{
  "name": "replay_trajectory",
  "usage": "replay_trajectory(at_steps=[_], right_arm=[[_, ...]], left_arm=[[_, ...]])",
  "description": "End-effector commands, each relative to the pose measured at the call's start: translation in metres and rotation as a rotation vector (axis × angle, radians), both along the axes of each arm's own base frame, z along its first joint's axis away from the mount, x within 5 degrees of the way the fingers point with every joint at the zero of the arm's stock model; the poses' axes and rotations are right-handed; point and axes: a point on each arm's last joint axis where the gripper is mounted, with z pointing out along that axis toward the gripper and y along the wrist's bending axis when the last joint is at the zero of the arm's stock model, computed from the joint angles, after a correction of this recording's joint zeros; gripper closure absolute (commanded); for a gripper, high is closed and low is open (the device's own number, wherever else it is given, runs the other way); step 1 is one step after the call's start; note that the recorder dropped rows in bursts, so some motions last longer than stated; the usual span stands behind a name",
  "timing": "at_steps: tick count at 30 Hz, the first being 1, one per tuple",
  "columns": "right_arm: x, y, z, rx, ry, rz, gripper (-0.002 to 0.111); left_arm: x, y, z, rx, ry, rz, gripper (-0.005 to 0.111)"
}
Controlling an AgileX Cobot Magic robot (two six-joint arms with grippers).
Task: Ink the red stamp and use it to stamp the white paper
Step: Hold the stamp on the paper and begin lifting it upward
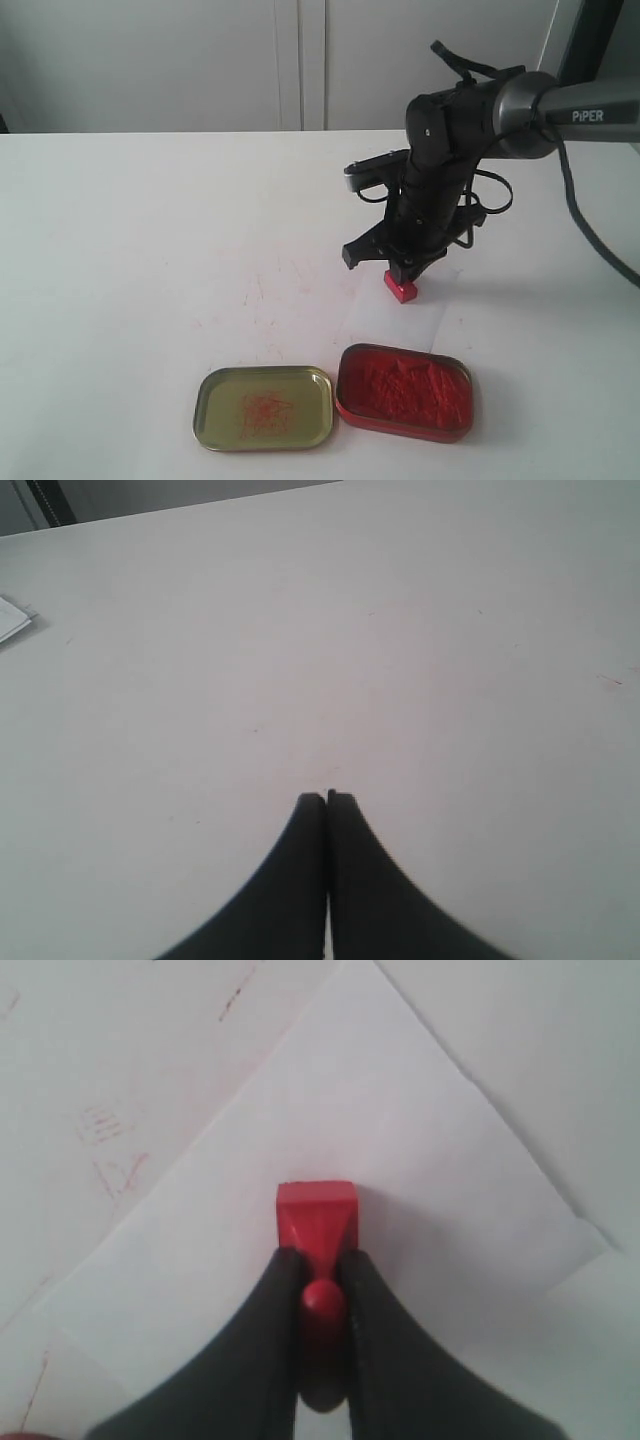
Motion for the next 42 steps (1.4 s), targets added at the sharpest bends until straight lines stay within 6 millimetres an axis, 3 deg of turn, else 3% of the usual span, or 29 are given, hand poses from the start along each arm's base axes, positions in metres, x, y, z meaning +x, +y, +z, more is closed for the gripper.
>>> replay_trajectory(at_steps=[1,20,31,42], right_arm=[[-0.001,-0.004,0.009,-0.003,-0.016,-0.005,0.108],[-0.008,-0.007,0.037,0.009,-0.044,-0.006,0.108],[-0.007,-0.006,0.037,0.017,-0.056,-0.007,0.108],[-0.016,-0.01,0.013,0.028,-0.054,-0.028,0.108]], left_arm=[[0.0,0.0,-0.001,0.0,-0.001,0.003,0.107],[0.0,0.0,-0.001,0.0,-0.001,0.003,0.107],[0.0,0.0,-0.001,0.0,-0.001,0.003,0.107],[0.0,0.0,-0.001,0.0,-0.001,0.003,0.107]])
